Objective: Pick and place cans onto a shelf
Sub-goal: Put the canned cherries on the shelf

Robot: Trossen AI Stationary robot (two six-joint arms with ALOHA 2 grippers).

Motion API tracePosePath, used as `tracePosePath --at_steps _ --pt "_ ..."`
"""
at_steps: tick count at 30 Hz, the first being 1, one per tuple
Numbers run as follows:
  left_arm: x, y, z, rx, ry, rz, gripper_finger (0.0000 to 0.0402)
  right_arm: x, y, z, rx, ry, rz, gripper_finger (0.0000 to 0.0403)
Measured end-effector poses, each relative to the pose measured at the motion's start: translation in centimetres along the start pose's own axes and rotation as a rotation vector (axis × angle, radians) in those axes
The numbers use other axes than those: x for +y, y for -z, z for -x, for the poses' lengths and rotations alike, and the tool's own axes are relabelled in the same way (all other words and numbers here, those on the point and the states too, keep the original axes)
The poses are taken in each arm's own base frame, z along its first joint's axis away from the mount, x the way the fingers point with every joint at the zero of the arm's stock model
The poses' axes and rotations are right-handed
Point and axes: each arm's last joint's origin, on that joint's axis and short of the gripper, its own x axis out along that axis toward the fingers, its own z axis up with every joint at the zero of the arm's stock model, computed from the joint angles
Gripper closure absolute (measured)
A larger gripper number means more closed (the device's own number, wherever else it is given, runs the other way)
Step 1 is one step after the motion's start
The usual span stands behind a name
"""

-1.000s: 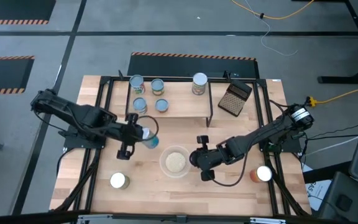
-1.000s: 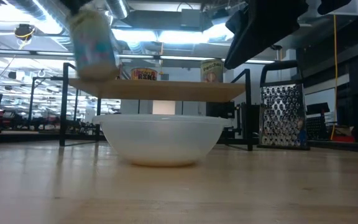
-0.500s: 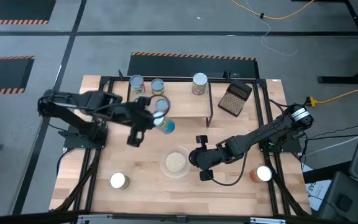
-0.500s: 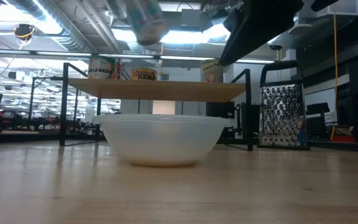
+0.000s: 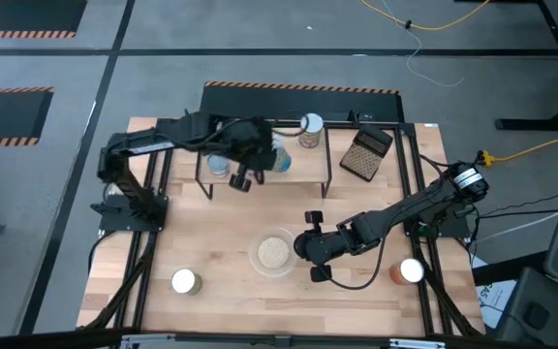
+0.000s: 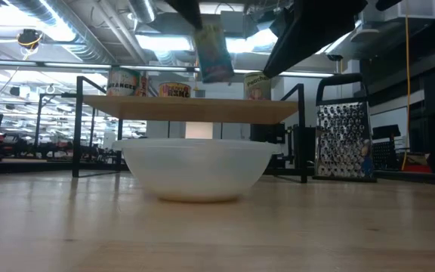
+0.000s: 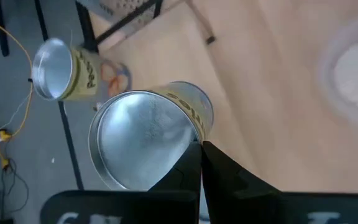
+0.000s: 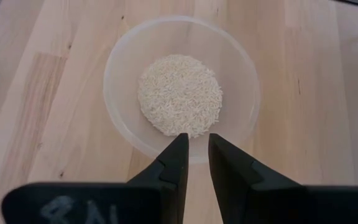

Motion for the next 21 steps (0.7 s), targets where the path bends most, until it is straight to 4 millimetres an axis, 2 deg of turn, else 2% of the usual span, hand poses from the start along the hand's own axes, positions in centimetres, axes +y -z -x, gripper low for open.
tracePosePath --at_steps 5,9,14,21 --pt "2.2 1.1 -2.8 0.078 0.005 -0.009 0.0401 0.0 -0.1 0.0 -0.006 -0.001 -0.002 0.0336" --pt "3.9 2.3 -4.1 0.124 -0.001 -0.007 0.0401 0.0 -0.2 0.0 -0.017 -0.003 -0.005 0.0336" --pt "5.7 3.8 -4.8 0.15 -0.012 0.041 0.0402 0.0 -0.2 0.0 -0.023 -0.004 -0.008 0.0336" --pt "7.1 5.1 -4.8 0.12 0.019 0.086 0.0401 0.1 -0.4 0.0 -0.038 -0.006 -0.013 0.0336"
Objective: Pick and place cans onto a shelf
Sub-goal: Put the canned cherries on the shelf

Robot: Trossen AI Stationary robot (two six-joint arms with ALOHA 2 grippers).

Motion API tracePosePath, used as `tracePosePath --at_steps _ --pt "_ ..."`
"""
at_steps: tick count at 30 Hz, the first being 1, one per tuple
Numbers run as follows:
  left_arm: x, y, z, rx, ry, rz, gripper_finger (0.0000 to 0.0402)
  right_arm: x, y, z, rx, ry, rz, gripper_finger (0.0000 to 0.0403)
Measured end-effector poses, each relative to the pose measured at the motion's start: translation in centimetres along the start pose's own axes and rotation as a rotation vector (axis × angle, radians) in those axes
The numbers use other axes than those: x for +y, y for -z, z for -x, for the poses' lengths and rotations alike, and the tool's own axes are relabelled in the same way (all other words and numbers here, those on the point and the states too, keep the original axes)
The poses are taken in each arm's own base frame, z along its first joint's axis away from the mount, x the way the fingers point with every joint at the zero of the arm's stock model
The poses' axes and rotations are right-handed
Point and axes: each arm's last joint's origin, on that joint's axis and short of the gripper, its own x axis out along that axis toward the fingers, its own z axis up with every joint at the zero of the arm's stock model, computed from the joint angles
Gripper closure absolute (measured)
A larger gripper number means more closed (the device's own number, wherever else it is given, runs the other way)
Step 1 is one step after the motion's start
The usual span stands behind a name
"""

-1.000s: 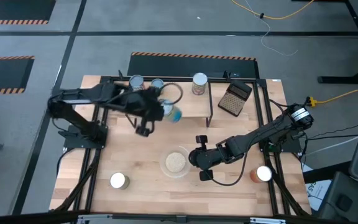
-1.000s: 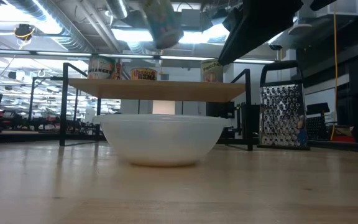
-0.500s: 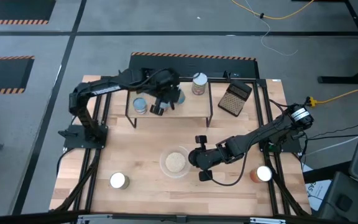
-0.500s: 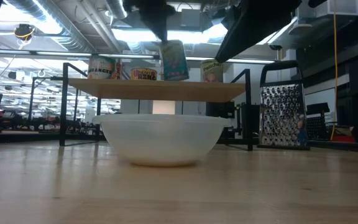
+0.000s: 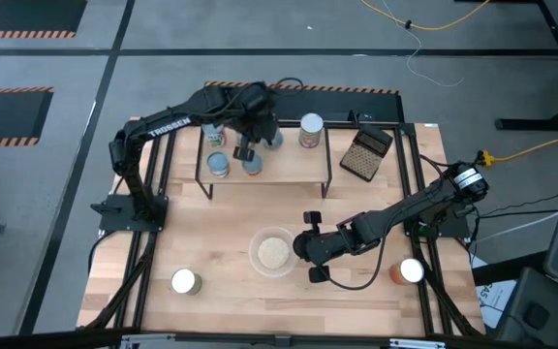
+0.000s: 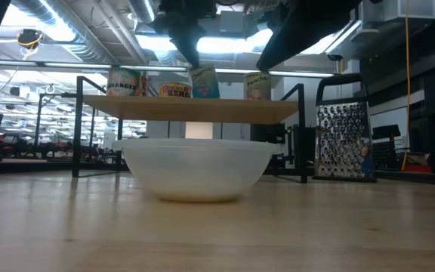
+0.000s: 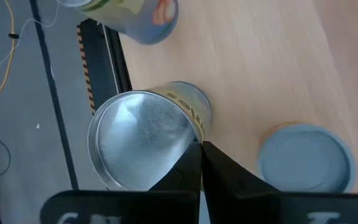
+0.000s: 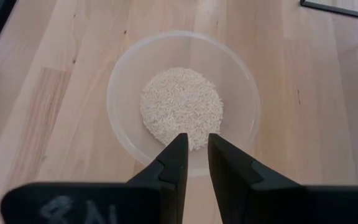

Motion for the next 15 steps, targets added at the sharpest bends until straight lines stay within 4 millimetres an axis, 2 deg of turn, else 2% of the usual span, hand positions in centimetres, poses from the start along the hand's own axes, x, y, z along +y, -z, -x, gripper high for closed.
tracePosePath --at_steps 15 --pt "0.23 0.15 -0.02 0.0 -0.005 0.018 0.0401 0.0 -0.03 0.0 -0.003 0.0 0.0 0.0336"
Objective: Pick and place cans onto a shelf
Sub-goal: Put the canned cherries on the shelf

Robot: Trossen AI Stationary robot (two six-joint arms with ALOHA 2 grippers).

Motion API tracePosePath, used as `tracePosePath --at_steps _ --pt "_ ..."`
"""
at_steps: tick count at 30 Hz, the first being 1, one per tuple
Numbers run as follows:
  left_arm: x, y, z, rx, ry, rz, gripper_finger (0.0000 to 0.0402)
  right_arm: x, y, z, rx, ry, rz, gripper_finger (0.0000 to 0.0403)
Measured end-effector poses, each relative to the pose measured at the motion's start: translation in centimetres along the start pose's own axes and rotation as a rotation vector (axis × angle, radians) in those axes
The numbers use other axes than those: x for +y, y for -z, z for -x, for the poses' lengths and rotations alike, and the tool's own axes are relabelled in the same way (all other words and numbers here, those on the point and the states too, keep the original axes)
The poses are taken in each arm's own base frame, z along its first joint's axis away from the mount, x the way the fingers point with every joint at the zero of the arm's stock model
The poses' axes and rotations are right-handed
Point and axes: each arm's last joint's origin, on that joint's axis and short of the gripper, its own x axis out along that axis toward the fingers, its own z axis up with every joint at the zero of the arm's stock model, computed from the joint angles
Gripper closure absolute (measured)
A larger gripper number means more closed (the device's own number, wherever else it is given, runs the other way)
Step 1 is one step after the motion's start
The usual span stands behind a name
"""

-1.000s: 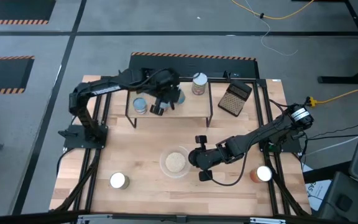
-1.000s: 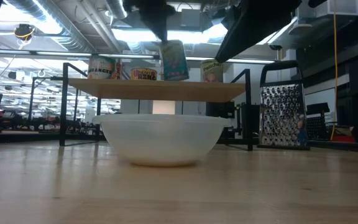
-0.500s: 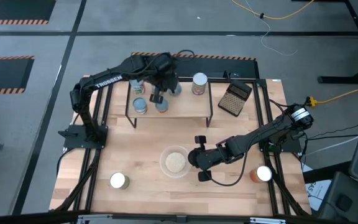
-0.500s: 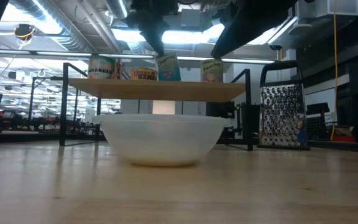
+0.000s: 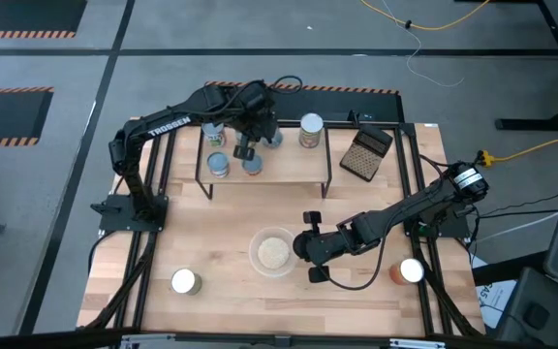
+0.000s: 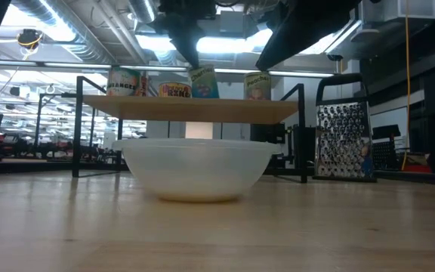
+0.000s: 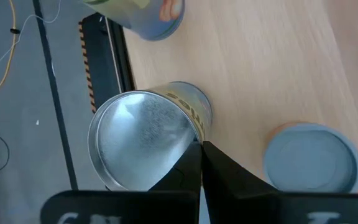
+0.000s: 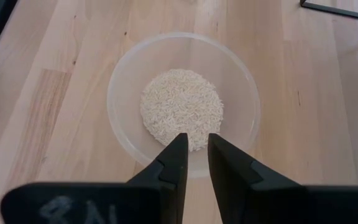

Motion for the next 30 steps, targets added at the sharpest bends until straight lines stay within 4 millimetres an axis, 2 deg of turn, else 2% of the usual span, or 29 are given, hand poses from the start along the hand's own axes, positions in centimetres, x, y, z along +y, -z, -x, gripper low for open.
tracePosePath --at_steps 19,30 --pt "-0.07 -0.03 -0.47 -0.006 -0.005 0.006 0.0401 0.0 0.0 0.0 0.0 0.0 0.002 0.0336" --pt "0.2 -0.37 -0.48 -0.04 -0.033 0.01 0.0381 0.0 0.0 0.0 0.0 0.0 0.002 0.0336"
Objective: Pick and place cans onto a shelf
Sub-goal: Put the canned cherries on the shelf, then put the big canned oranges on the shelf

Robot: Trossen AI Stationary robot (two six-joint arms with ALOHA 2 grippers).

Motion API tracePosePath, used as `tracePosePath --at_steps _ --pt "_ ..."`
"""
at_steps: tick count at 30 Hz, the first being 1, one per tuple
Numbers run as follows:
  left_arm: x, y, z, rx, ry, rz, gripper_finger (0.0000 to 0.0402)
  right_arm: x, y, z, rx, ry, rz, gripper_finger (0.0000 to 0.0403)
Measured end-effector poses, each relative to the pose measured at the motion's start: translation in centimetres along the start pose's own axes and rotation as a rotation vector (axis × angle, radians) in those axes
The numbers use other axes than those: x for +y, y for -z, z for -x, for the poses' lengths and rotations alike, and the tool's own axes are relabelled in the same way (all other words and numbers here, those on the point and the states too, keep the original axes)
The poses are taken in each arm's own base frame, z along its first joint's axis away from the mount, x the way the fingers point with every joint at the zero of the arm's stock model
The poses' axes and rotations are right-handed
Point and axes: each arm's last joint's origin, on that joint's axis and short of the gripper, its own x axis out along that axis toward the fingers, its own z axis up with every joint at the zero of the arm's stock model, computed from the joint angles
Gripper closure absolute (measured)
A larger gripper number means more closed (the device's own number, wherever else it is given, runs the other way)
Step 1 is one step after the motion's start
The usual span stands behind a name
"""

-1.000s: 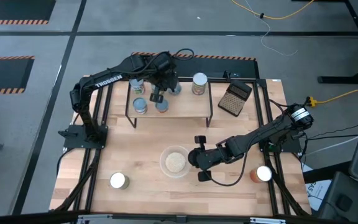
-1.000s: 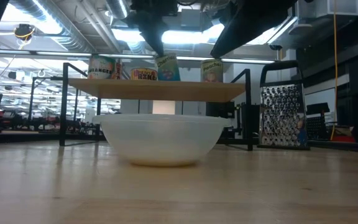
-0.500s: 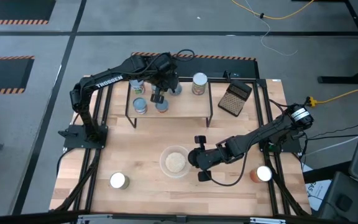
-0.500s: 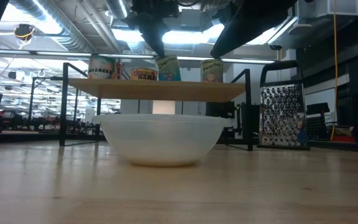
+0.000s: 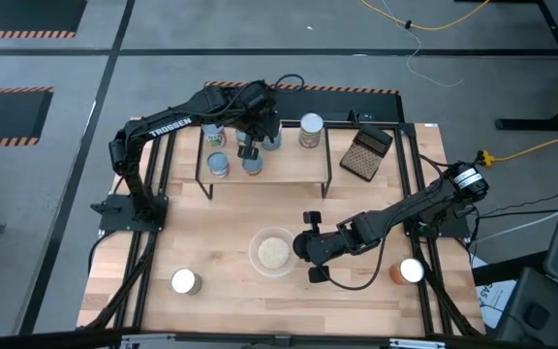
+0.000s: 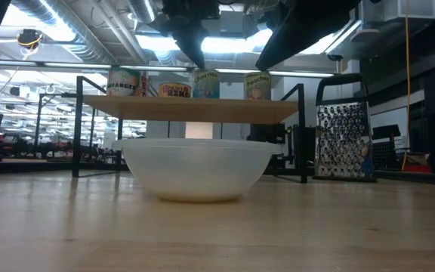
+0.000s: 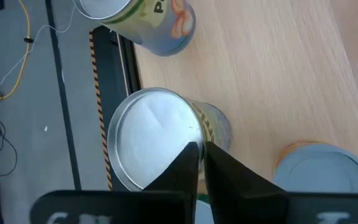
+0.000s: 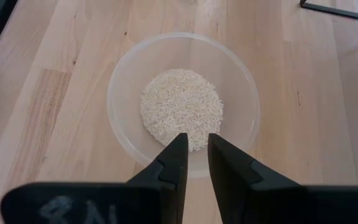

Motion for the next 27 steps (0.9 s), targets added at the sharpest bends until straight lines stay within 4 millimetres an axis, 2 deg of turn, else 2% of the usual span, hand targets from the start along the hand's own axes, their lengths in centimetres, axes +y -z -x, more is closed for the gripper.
tracePosePath --at_steps 14,22,27 --pt "-0.3 -0.2 0.0 -0.001 0.002 -0.009 0.038 0.0 0.0 0.0 0.0 0.0 -0.001 0.0336" --pt "-1.8 -1.5 0.8 -0.044 0.005 -0.056 0.038 0.0 0.0 0.0 0.001 0.0 -0.003 0.0336" --pt "-3.6 -2.3 2.7 -0.084 0.02 -0.038 0.0379 0.0 0.0 0.0 0.003 0.0 -0.002 0.0336"
